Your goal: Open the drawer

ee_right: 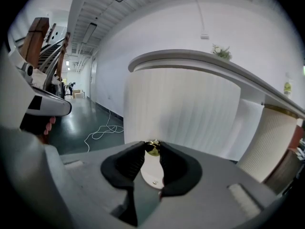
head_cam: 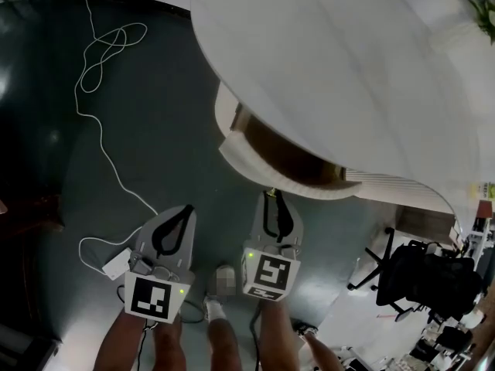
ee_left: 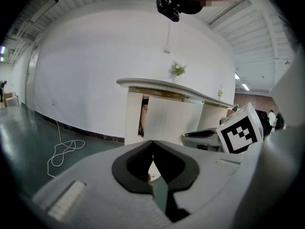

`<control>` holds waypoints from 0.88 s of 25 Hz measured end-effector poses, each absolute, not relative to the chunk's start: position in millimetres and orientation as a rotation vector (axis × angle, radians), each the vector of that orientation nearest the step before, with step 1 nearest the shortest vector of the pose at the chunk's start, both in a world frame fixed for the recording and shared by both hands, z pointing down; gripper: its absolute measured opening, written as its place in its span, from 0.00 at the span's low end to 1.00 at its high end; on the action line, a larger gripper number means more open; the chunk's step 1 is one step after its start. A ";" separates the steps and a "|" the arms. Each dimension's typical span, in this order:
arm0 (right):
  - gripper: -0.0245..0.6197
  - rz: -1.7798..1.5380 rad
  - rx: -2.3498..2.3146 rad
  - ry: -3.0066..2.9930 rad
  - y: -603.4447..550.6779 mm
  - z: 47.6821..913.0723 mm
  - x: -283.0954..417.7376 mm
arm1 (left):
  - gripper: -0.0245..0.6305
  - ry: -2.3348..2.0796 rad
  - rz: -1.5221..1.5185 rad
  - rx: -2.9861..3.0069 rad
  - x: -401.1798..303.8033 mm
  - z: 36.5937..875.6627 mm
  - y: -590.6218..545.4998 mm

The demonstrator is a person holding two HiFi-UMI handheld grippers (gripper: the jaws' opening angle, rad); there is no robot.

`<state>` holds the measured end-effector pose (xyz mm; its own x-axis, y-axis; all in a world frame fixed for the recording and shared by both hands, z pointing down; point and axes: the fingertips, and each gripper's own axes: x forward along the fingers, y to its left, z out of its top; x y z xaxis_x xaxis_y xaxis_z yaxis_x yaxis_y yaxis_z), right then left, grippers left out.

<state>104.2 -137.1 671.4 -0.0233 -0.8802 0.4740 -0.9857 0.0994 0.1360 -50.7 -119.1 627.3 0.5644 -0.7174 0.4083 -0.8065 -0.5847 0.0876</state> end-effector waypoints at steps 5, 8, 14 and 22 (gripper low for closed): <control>0.20 0.332 1.816 -1.948 -126.1 672.9 98.4 | 0.05 -1.263 0.492 2.538 -54.2 626.8 -112.5; 0.20 0.341 1.821 -1.951 -118.7 674.4 96.9 | 0.05 -1.257 0.498 2.536 -53.9 627.2 -109.3; 0.20 0.337 1.807 -1.957 -103.3 673.0 90.2 | 0.05 -1.257 0.493 2.538 -53.5 626.2 -101.2; 0.20 0.350 1.807 -1.952 -86.8 674.5 84.0 | 0.05 -1.244 0.499 2.543 -54.1 626.8 -92.1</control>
